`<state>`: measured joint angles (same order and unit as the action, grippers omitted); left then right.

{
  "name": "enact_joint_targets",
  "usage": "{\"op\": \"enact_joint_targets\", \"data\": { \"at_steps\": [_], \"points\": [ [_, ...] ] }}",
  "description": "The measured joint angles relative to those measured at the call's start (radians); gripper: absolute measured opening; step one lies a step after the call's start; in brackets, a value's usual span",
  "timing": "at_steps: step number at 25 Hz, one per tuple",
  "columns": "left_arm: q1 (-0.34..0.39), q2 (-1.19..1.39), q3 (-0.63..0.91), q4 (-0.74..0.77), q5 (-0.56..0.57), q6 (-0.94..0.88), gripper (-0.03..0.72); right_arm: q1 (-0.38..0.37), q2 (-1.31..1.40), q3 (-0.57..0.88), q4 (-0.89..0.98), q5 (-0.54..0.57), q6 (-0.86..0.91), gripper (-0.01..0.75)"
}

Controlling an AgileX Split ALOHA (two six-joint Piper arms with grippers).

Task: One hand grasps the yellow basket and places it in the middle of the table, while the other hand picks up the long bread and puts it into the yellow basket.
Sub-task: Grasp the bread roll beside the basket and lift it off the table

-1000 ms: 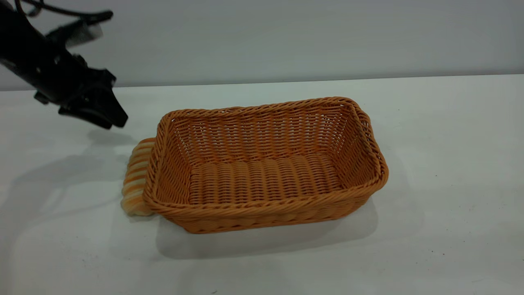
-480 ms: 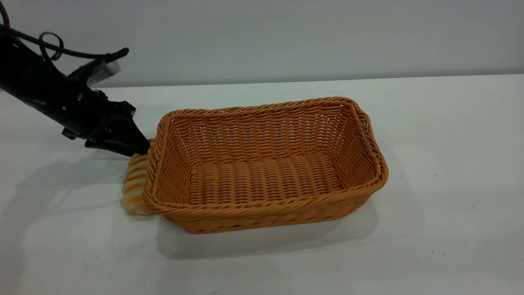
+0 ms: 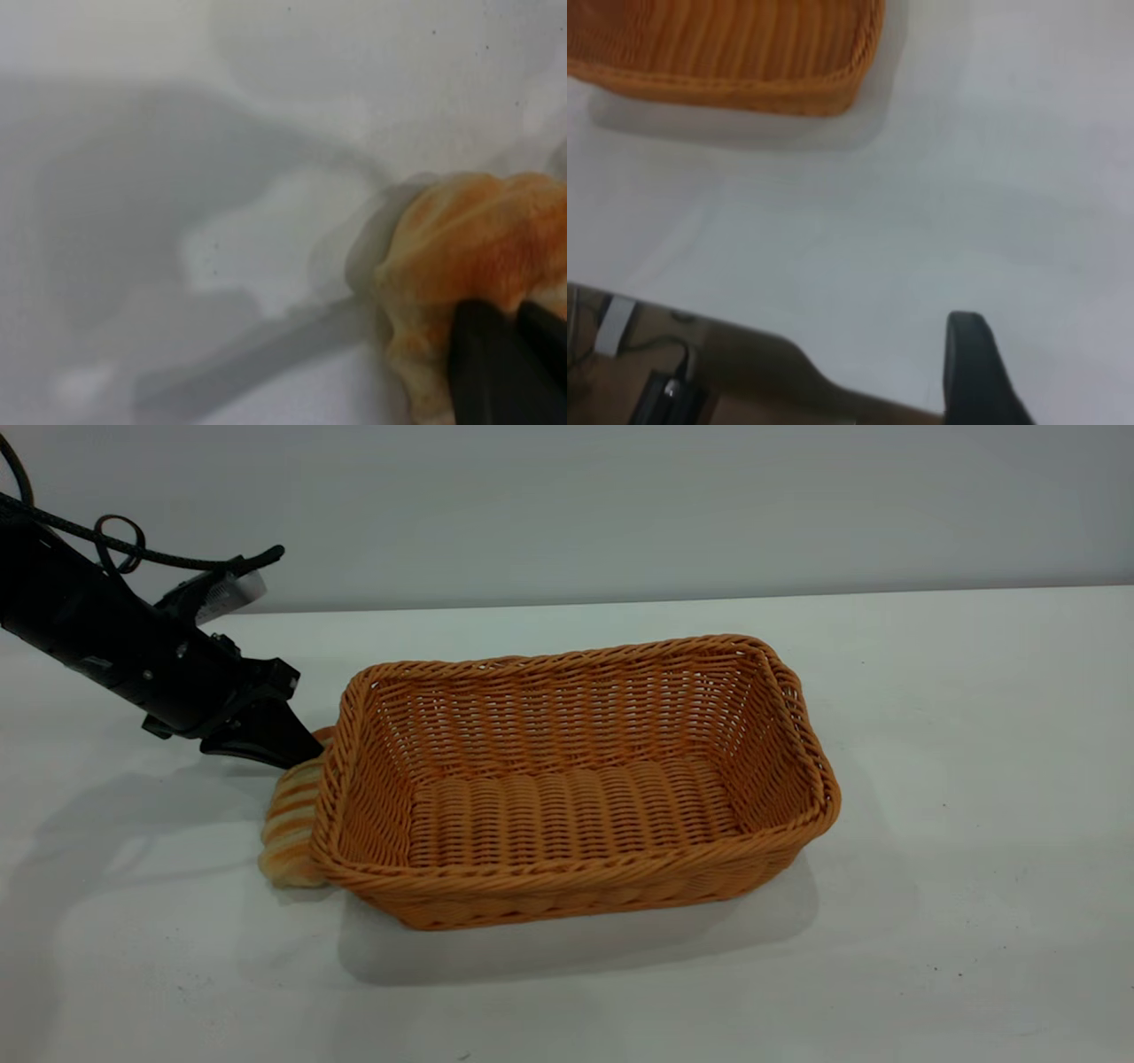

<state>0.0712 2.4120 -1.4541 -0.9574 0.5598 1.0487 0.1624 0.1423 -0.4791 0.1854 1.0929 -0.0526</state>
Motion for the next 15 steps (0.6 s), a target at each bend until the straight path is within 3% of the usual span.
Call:
{"op": "enact_joint_targets", "data": {
  "at_steps": [9,15],
  "points": [
    [0.0,-0.048,-0.022,0.03,0.048,-0.002,0.022,0.0,-0.053,0.0,-0.012,0.008,0.003,0.311],
    [0.0,-0.227,-0.022,0.157,0.044,-0.074,0.018,0.0,-0.053,0.0,-0.014,0.009,0.004,0.301]
  ]
}}
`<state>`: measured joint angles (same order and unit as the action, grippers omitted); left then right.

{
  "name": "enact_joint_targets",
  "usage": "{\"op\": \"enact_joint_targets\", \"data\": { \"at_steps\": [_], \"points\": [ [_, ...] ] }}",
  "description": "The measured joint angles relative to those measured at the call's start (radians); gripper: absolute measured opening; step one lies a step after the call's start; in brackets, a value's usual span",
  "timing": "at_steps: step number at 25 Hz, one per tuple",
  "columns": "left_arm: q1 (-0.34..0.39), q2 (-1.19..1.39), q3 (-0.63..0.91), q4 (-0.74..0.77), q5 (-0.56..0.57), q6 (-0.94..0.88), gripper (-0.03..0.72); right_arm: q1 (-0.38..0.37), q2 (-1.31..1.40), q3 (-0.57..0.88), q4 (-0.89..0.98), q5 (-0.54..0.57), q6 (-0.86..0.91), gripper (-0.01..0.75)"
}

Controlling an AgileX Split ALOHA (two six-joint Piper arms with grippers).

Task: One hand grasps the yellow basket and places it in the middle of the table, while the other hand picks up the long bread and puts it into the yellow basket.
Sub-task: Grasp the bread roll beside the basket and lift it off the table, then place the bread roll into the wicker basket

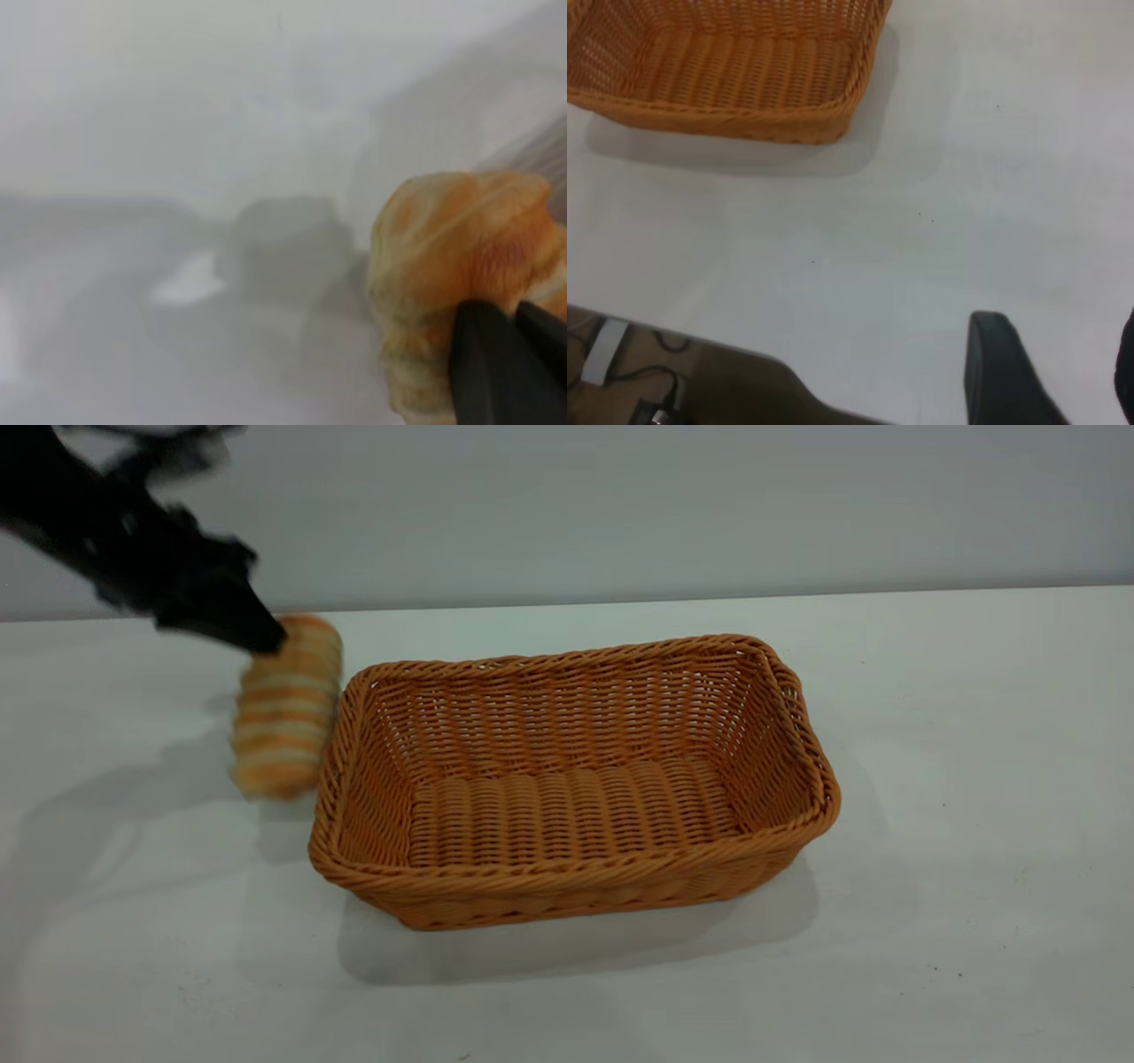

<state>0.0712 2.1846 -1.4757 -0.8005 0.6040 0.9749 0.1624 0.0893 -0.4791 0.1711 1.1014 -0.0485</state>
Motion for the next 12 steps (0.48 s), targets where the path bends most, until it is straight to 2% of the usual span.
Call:
{"op": "enact_joint_targets", "data": {
  "at_steps": [6,9,12],
  "points": [
    [0.0,-0.153,0.0,0.097,0.026,-0.072,0.018,0.0,0.0,0.0,0.0,0.001,-0.001,0.301],
    [-0.013,-0.191,0.0,0.034,0.059,-0.053,0.018,0.0,0.0,0.0,0.0,0.001,-0.001,0.301],
    [-0.066,-0.196,0.0,-0.05,0.096,0.003,0.018,0.0,0.0,0.001,0.0,0.002,-0.001,0.301]
  ]
}}
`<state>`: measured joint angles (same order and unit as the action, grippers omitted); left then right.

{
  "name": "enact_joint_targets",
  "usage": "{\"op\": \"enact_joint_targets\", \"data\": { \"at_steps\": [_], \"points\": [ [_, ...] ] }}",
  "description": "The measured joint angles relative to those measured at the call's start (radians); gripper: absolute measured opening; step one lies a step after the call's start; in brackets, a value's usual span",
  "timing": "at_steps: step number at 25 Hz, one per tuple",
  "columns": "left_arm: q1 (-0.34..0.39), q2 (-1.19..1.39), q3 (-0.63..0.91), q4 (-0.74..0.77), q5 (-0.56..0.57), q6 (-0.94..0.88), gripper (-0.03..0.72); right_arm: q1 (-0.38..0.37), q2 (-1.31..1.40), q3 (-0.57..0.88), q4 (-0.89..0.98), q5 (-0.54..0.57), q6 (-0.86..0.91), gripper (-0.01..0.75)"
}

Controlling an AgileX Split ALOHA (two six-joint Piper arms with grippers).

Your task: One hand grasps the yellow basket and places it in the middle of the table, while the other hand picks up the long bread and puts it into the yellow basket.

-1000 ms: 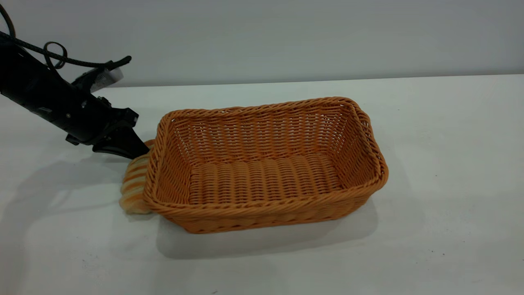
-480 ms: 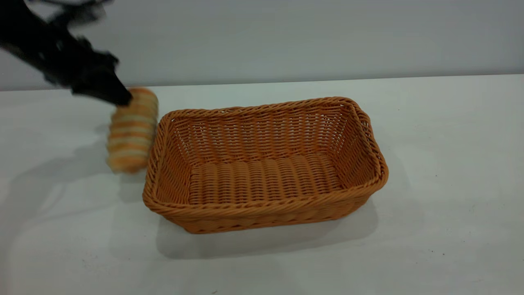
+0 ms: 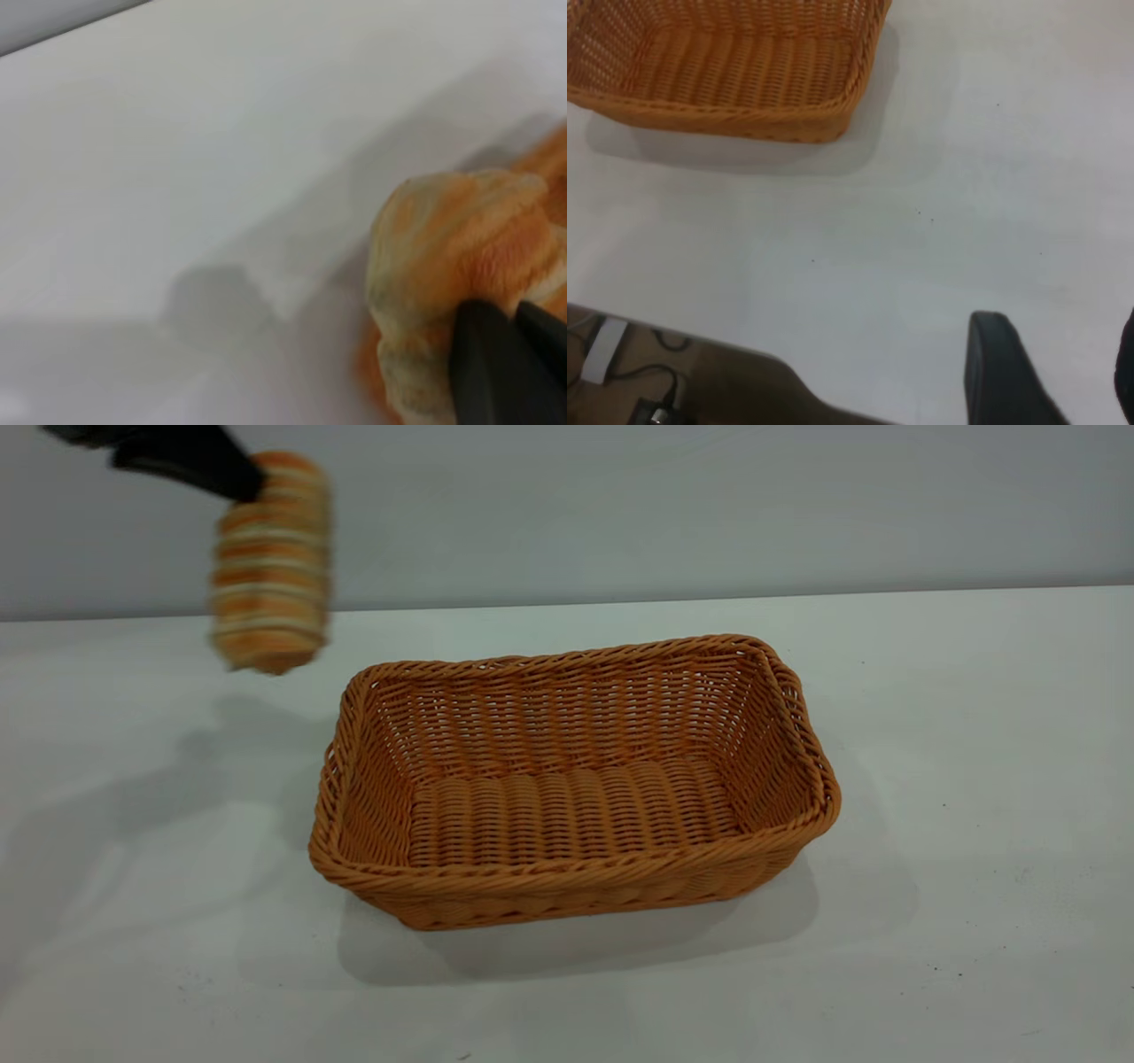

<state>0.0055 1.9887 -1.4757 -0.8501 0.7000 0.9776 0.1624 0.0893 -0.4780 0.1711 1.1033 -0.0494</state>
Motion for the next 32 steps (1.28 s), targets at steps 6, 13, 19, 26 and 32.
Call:
{"op": "enact_joint_targets", "data": {
  "at_steps": [6,13,19,26,32],
  "points": [
    [-0.165,0.006,0.0,-0.018,-0.02,0.024,0.017,0.0,0.0,0.0,0.0,0.0,0.0,0.301],
    [-0.303,0.111,0.0,-0.003,-0.063,0.027,0.017,0.0,0.0,0.0,0.0,0.001,0.0,0.301],
    [-0.325,0.169,0.0,0.002,-0.114,0.027,0.176,0.0,0.0,0.0,0.0,0.001,0.0,0.301],
    [-0.327,0.163,0.0,-0.001,-0.13,0.027,0.469,0.0,0.0,0.0,-0.001,0.001,0.0,0.301],
    [-0.306,-0.002,0.001,0.002,-0.116,0.027,0.456,0.0,0.0,0.0,-0.02,0.007,-0.005,0.301]
  ]
}}
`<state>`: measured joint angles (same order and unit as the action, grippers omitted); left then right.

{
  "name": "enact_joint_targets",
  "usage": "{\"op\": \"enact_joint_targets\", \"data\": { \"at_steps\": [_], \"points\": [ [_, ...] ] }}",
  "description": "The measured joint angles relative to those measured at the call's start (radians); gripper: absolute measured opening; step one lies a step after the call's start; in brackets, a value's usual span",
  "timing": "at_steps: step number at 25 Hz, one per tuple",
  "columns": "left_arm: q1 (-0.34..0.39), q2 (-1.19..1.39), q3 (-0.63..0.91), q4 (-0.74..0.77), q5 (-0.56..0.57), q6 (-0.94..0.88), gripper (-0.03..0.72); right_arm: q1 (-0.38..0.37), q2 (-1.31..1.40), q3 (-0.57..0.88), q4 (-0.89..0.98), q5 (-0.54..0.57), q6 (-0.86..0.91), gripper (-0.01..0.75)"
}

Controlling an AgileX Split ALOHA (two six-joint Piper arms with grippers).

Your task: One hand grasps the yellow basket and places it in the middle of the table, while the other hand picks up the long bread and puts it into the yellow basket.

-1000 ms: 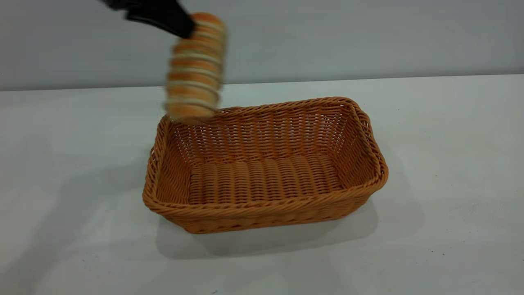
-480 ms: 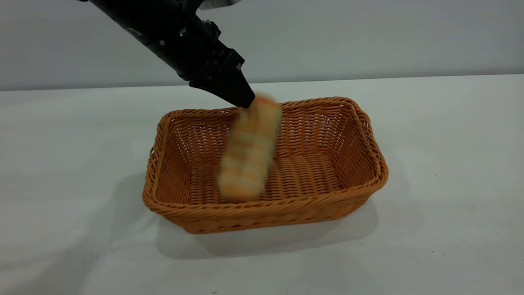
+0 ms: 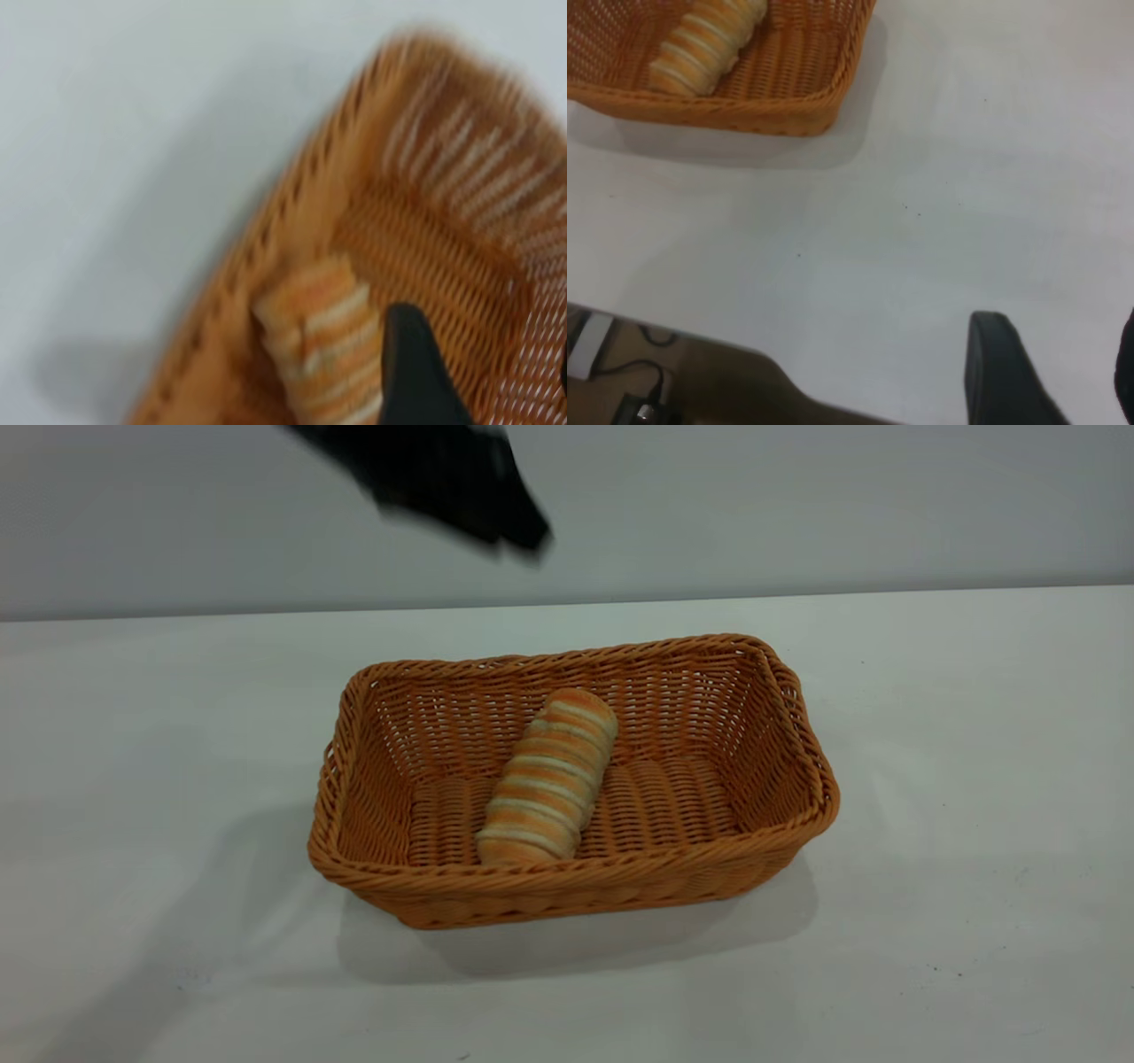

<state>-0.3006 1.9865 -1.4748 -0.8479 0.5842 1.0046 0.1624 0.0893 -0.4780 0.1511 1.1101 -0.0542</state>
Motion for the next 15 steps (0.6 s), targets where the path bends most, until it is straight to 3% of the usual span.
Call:
{"op": "enact_joint_targets", "data": {
  "at_steps": [7,15],
  "points": [
    [0.038,-0.363,0.0,0.091,0.079,-0.085,0.416,0.0,0.0,0.0,-0.012,0.005,-0.022,0.301],
    [0.039,-0.733,0.0,0.509,0.345,-0.435,0.413,0.0,0.0,0.0,-0.008,0.005,-0.024,0.301]
  ]
}}
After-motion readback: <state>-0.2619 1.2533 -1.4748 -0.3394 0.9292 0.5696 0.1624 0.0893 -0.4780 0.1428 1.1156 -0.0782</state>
